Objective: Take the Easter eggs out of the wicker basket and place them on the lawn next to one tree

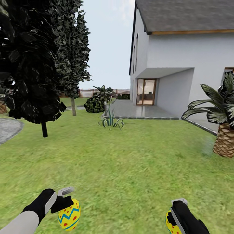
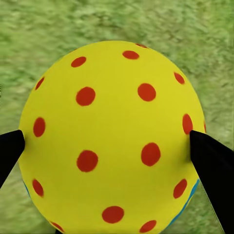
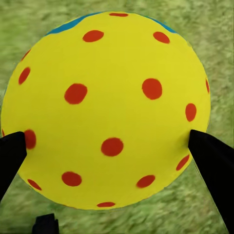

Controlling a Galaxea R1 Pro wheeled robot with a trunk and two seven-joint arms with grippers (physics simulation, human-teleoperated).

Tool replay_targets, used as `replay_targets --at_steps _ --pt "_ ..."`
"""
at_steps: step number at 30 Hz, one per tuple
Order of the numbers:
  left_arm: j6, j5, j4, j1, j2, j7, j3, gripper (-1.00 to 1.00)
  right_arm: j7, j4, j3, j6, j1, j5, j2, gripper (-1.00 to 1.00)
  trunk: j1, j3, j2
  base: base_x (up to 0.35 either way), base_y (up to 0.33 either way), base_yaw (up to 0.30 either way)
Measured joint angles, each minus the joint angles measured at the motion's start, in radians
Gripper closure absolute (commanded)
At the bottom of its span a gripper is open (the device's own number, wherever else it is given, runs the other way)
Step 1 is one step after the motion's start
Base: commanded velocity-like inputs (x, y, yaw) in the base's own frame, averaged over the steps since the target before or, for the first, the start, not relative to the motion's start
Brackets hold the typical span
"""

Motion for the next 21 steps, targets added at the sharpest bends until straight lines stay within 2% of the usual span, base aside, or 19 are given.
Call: replay_targets --at_steps 10,18,21 --pt "0.000 0.000 -0.001 0.000 0.000 -0.001 0.002 1.00 -0.001 0.000 0.002 0.000 0.000 0.001 0.000 1.00 0.000 0.000 0.000 0.261 -0.197 0.295" --pt "0.000 -0.004 -0.001 0.000 0.000 -0.002 0.002 1.00 -0.001 0.001 0.005 0.000 0.000 0.005 0.001 1.00 0.000 0.000 0.000 0.305 -0.102 0.295" --pt "0.000 -0.002 -0.001 0.000 0.000 -0.002 0.002 1.00 -0.001 0.001 0.005 0.000 0.000 0.005 0.001 1.00 0.000 0.000 0.000 0.121 -0.008 0.295"
